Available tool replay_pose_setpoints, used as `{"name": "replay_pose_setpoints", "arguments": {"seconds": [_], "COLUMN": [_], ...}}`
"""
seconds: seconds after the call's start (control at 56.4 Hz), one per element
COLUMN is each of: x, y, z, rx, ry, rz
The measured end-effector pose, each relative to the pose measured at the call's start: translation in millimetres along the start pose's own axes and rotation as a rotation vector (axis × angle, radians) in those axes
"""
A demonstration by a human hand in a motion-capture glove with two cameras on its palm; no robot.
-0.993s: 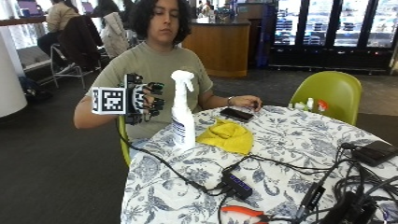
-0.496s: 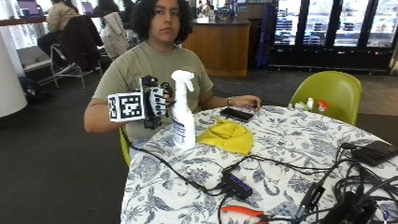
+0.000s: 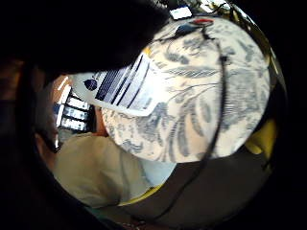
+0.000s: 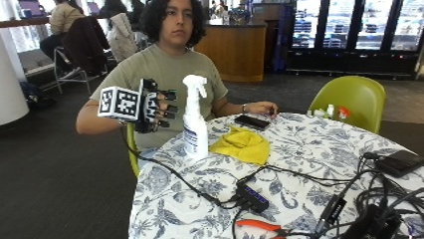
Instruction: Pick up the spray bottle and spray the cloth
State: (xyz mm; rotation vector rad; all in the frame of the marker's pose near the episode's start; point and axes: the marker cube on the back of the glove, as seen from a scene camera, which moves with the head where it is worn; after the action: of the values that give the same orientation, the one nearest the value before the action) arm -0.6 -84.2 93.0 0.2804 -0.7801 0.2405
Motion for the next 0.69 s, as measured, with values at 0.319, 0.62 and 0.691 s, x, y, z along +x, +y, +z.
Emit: {"name": "replay_pose_setpoints", "arguments": {"seconds": [0.319,0.62,0.691], "x": [1.2,-11.4,-12.5], "y": [58.1,66.3,56.3], "z": [-25.8,-17.0,-8.4], "rx": [-0.036,-0.028,-0.021], "ry": [0.160,0.073,0.008], "rz": [0.083,0.125,0.142]}}
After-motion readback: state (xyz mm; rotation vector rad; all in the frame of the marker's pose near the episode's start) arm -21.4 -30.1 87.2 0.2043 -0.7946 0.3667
